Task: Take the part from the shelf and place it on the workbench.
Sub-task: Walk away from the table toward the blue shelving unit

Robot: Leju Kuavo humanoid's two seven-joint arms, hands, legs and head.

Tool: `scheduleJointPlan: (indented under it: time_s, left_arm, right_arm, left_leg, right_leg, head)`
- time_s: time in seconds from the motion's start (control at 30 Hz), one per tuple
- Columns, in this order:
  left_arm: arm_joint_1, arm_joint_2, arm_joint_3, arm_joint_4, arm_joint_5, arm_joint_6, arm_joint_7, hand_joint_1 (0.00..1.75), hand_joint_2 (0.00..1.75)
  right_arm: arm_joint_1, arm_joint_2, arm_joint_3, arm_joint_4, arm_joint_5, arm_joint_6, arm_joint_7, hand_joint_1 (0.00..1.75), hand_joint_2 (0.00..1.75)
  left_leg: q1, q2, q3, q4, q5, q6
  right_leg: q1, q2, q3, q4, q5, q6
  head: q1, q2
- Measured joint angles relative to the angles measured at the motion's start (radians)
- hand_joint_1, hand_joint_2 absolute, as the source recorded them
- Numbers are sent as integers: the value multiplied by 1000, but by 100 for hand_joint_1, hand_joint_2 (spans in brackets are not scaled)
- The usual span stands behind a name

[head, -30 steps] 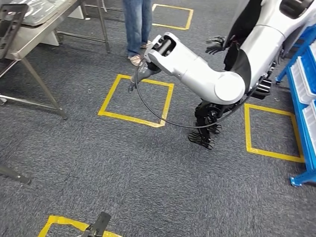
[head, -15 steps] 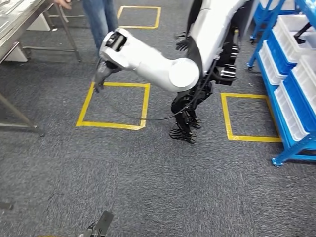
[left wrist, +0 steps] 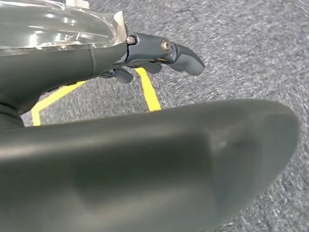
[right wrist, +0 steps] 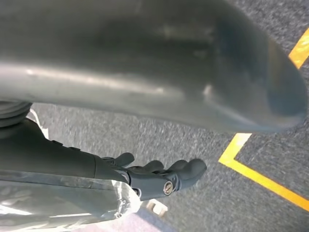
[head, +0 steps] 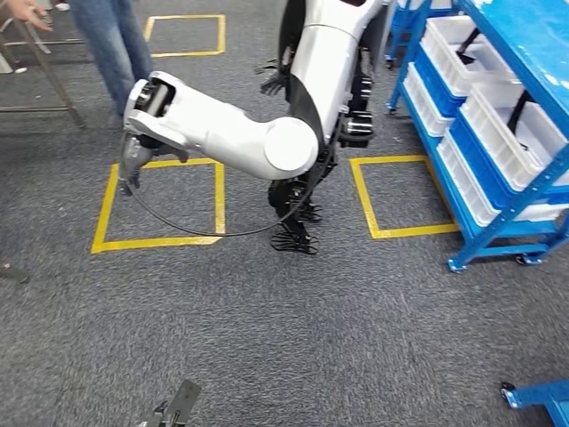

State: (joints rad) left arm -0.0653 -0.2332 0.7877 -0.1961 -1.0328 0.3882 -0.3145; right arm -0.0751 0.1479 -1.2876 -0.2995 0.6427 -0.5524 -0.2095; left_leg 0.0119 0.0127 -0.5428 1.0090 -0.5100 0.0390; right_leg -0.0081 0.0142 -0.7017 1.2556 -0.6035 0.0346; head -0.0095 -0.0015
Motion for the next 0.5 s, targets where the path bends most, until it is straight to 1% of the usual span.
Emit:
scheduleJointPlan:
  time_s: [0.03,0.07,0.1,0.13,0.17,0.2,0.23,0.27,0.3,0.33,0.37,0.4,0.43,0.47,0.5]
  left_arm:
    - [0,0,0,0,0,0,0,0,0]
    - [0,0,0,0,-1,1,0,0,0]
    - [0,0,0,0,-1,1,0,0,0]
    - [-1,-1,0,0,-2,1,0,0,0]
    - [-1,-1,0,0,-2,2,0,0,0]
    - [-1,-1,0,0,-2,3,-1,0,0]
    - [-1,-1,0,0,-3,3,-1,0,0]
    - [-2,-1,0,0,-4,2,-1,0,0]
    - [-4,-1,0,0,-4,0,-1,0,0]
    - [-6,-1,0,0,-4,-3,-1,0,0]
    - [-7,-1,0,0,-5,-5,-1,0,0]
    - [-8,0,0,0,-5,-7,-1,0,0]
    - [-7,1,0,0,-5,-9,-2,0,0]
    - [-5,2,0,0,-5,-9,-1,0,0]
    - [-3,3,0,0,-5,-10,-1,0,0]
  right_arm:
    - [1,-1,0,3,5,9,1,0,0]
    - [3,-2,1,6,12,18,4,0,0]
    - [5,-3,3,9,24,29,11,0,0]
    - [6,-3,7,12,38,41,20,0,0]
    - [5,-4,12,16,52,51,30,0,0]
    - [3,-3,19,19,65,62,38,0,0]
    - [2,-3,25,23,75,72,46,0,0]
    - [3,-3,31,26,84,83,54,0,0]
    - [5,-3,37,29,93,96,61,0,0]
    - [7,-3,43,32,101,109,68,0,0]
    - [8,-3,49,34,108,120,75,0,0]
    - [7,-3,55,36,114,128,80,0,0]
    - [6,-2,62,39,118,134,82,0,0]
    - [4,-2,67,41,122,139,84,0,0]
    - [3,-2,72,43,126,144,85,0,0]
  left_leg:
    - [0,12,2,0,-3,-1]
    - [1,23,6,0,-7,-3]
    - [2,33,11,0,-12,-7]
    - [2,44,18,0,-17,-12]
    - [1,54,24,0,-24,-18]
    - [-1,62,29,0,-29,-24]
    - [-3,69,33,0,-33,-30]
    - [-3,76,37,-2,-36,-36]
    - [-1,81,41,-4,-38,-42]
    - [2,74,45,-2,-44,-47]
    - [4,59,42,13,-57,-51]
    - [6,39,28,49,-80,-54]
    - [6,17,0,106,-108,-54]
    - [6,6,-38,178,-137,-53]
    - [5,2,-75,243,-156,-52]
  right_leg:
    - [-4,-3,-16,26,1,5]
    - [-7,-6,-12,13,20,9]
    - [-9,-14,12,-39,55,11]
    - [-9,-33,47,-110,89,12]
    - [-6,-52,77,-174,114,9]
    - [-1,-65,98,-216,127,3]
    - [4,-72,106,-233,127,-5]
    - [9,-65,105,-233,124,-14]
    - [9,-55,106,-234,123,-22]
    - [8,-46,109,-238,123,-29]
    - [7,-37,113,-241,123,-36]
    - [4,-28,117,-245,124,-44]
    - [4,-18,119,-246,123,-49]
    - [5,-6,120,-246,121,-54]
    - [7,8,122,-246,120,-57]
  head:
    - [0,0]
    - [0,0]
    - [0,0]
    - [0,0]
    - [0,0]
    - [0,0]
    - [-1,0]
    - [-1,0]
    - [-2,0]
    - [-2,0]
    - [-3,0]
    - [-4,0]
    - [-5,0]
    - [-5,0]
    - [-6,0]
